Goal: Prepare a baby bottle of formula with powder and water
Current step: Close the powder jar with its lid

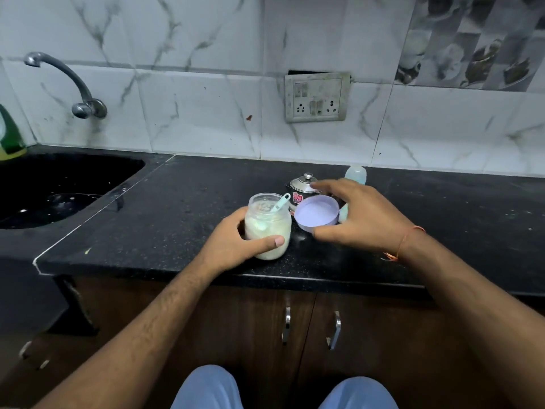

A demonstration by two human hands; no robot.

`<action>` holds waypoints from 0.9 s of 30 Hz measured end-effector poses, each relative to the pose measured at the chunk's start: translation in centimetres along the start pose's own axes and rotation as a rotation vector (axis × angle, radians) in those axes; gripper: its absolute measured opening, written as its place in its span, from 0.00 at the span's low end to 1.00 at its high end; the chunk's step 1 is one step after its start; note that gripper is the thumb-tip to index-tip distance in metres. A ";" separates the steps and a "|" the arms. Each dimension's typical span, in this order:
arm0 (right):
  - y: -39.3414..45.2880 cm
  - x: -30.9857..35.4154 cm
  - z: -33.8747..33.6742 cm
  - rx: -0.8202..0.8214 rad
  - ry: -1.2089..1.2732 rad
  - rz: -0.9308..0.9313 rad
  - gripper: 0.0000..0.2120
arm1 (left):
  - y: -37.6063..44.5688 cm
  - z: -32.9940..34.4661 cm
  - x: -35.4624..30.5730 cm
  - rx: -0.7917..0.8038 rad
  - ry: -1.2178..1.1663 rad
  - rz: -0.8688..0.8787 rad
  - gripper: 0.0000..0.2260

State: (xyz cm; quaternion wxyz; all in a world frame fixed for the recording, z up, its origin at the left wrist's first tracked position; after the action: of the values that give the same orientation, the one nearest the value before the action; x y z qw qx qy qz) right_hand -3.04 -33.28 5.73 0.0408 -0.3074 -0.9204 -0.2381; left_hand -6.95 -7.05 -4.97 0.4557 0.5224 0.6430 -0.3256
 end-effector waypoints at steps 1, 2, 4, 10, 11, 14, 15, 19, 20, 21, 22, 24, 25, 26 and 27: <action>0.9 0.6 -0.2 0.001 0.002 -0.027 0.40 | 0.0 0.0 0.1 0.005 0.007 0.009 0.36; 1.8 1.0 -0.4 0.000 0.001 -0.054 0.39 | 0.0 -0.1 0.2 0.007 0.014 0.019 0.36; 3.5 1.6 -0.8 -0.008 0.017 -0.091 0.39 | 0.1 -0.2 0.3 0.002 0.037 0.029 0.34; 7.8 2.3 -1.1 0.165 0.149 -0.164 0.37 | 0.3 -0.3 0.7 0.003 0.064 0.019 0.39; 8.4 2.4 -1.1 0.237 0.143 -0.195 0.37 | 0.4 -0.3 0.7 0.005 0.072 0.014 0.39; 10.3 3.3 -0.9 0.467 0.025 -0.268 0.35 | 0.3 -0.3 0.7 0.001 0.088 0.005 0.40; 10.9 3.6 -0.7 0.515 -0.019 -0.296 0.34 | 0.3 -0.3 0.7 0.003 0.088 0.000 0.40; 12.6 4.4 -0.6 0.651 -0.135 -0.335 0.31 | 0.4 -0.2 0.8 0.005 0.089 -0.014 0.40; 12.8 4.5 -0.7 0.671 -0.153 -0.336 0.30 | 0.4 -0.2 0.8 0.000 0.089 -0.016 0.40; 12.8 4.7 -0.8 0.679 -0.170 -0.331 0.29 | 0.4 -0.2 0.9 -0.005 0.088 -0.017 0.40; 12.7 5.0 -0.8 0.678 -0.185 -0.319 0.28 | 0.3 -0.2 0.9 -0.011 0.087 -0.017 0.40; 12.6 5.4 -0.5 0.624 -0.233 -0.285 0.27 | 0.2 -0.1 0.8 -0.022 0.095 -0.019 0.38; 12.5 5.6 -0.2 0.592 -0.294 -0.263 0.29 | 0.1 -0.1 0.8 -0.027 0.101 -0.019 0.37; 12.4 5.7 0.1 0.566 -0.382 -0.238 0.34 | 0.0 0.0 0.7 -0.031 0.103 -0.017 0.37; 12.2 6.0 0.3 0.540 -0.479 -0.215 0.41 | -0.1 0.0 0.6 -0.037 0.104 -0.017 0.37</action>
State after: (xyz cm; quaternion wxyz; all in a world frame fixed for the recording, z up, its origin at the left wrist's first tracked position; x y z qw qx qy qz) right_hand -0.71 -21.36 11.83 -0.1211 -0.2342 -0.9605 0.0890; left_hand -7.07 -6.84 -5.54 0.4283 0.5248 0.6761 -0.2899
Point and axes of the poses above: each hand's wrist, its own y-axis towards the middle knuckle, its own z-axis out of the palm, x = y × z, the point moved 1 cm from there along y, towards the middle knuckle, and after that the axes turned 13 degrees about -z, right-handed, at the moved point
